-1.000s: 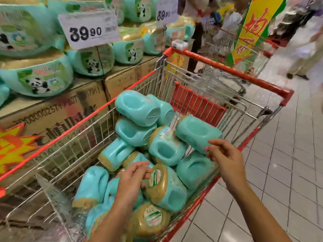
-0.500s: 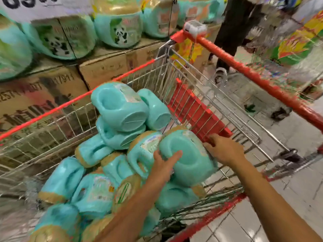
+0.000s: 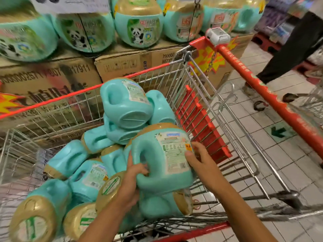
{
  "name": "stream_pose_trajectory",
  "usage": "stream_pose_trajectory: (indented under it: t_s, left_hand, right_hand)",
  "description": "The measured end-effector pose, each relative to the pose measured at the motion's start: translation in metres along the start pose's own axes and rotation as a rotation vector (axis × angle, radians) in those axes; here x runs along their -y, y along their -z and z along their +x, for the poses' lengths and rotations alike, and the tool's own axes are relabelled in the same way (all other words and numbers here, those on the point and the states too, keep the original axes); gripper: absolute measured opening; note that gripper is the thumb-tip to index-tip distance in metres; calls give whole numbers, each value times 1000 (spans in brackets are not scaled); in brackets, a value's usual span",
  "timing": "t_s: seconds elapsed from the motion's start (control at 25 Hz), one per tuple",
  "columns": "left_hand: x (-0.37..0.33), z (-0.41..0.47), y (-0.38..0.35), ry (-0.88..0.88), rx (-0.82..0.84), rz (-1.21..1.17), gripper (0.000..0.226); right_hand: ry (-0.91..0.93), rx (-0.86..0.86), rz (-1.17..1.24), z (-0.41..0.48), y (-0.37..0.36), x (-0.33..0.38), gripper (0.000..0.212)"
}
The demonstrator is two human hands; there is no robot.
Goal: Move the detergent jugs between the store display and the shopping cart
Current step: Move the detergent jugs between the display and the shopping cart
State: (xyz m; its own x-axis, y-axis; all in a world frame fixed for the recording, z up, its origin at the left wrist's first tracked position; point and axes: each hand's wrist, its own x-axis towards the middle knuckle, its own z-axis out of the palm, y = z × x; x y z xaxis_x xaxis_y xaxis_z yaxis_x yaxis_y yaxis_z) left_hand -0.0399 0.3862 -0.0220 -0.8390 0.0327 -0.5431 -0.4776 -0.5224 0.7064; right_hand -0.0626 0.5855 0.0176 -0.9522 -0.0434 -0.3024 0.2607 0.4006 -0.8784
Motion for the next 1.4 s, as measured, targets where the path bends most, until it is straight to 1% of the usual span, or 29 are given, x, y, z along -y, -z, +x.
stream_pose_trajectory:
  t_s: [0.04, 0.12, 0.16, 0.24, 0.32, 0.4, 0.48, 0.52, 0.6, 0.68, 0.72, 0.76, 0.8, 0.84, 0.88, 0.92, 0.96, 1.0, 1.04, 1.08, 1.12, 1.16, 1.2, 1.28, 1.36, 1.4]
  left_hand:
    - [-8, -5, 5, -3, 44, -52, 71]
    - [-25, -21, 12, -64, 94, -99, 42]
    - [-33, -29, 15, -109, 116, -108, 41]
    - [-52, -44, 15, -188, 171, -138, 43]
    - [-64, -53, 21, -267, 190, -159, 46]
    - [-68, -59, 27, -376, 127, -160, 51]
    - [-69, -66, 31, -548, 40, -57, 75]
    - [-69, -71, 32, -635, 14, 20, 84]
    - [-72, -77, 35, -751, -24, 122, 94]
    - [-78, -81, 34, -802, -16, 187, 94]
    - [-79, -86, 33, -832, 29, 240, 88]
    - [-80, -91, 32, -867, 79, 306, 77]
    - [-82, -95, 32, -915, 99, 379, 66]
    - [-83, -96, 32, -968, 73, 442, 56]
    - [-86, -93, 36, -1014, 19, 480, 50]
    - [-88, -89, 39, -1014, -35, 487, 49]
    - [-92, -85, 41, -961, -46, 464, 58]
    - [-95, -83, 42, -857, -15, 401, 77]
    - [-95, -80, 43, -708, 44, 302, 97]
    - [-94, -80, 43, -561, 111, 204, 107]
    - [-91, -80, 44, -470, 186, 115, 109]
    - [-87, -79, 46, -439, 224, 50, 109]
    - [-82, -79, 47, -420, 217, -19, 111]
    - [-79, -78, 47, -434, 128, -124, 116]
    - [-80, -78, 45, -497, 6, -121, 125]
    - [-82, -80, 46, -537, -80, -80, 128]
  right_hand:
    - [31, 22, 140, -8, -4, 10, 24]
    - [137, 43, 275, -22, -15, 24, 36]
    - [205, 37, 307, -29, -21, 32, 39]
    - [304, 23, 340, -41, -31, 50, 43]
    - [350, 36, 317, -47, -39, 64, 48]
    - [389, 7, 221, -51, -42, 75, 54]
    - [434, -36, 128, -53, -47, 85, 67]
    - [448, -21, 120, -54, -52, 89, 76]
    - [441, 57, 125, -56, -69, 95, 95]
    - [427, 69, 89, -54, -89, 99, 116]
    - [416, 33, 82, -50, -95, 100, 124]
    - [393, -4, 126, -46, -97, 101, 127]
    - [370, -19, 228, -41, -95, 100, 125]
    - [357, -2, 365, -35, -90, 99, 117]
    - [353, 47, 500, -31, -85, 98, 105]
    - [355, 112, 612, -28, -81, 95, 90]
    - [361, 165, 674, -27, -79, 92, 75]
    - [362, 202, 701, -27, -80, 89, 63]
    - [347, 232, 713, -28, -82, 87, 56]
    - [311, 265, 715, -31, -84, 86, 51]
    - [273, 294, 697, -34, -86, 86, 49]
    - [248, 314, 665, -36, -85, 90, 49]
    - [241, 313, 620, -36, -83, 95, 49]
    - [249, 228, 566, -36, -77, 105, 45]
    - [227, 122, 545, -41, -75, 116, 36]
    - [225, 115, 496, -44, -77, 122, 33]
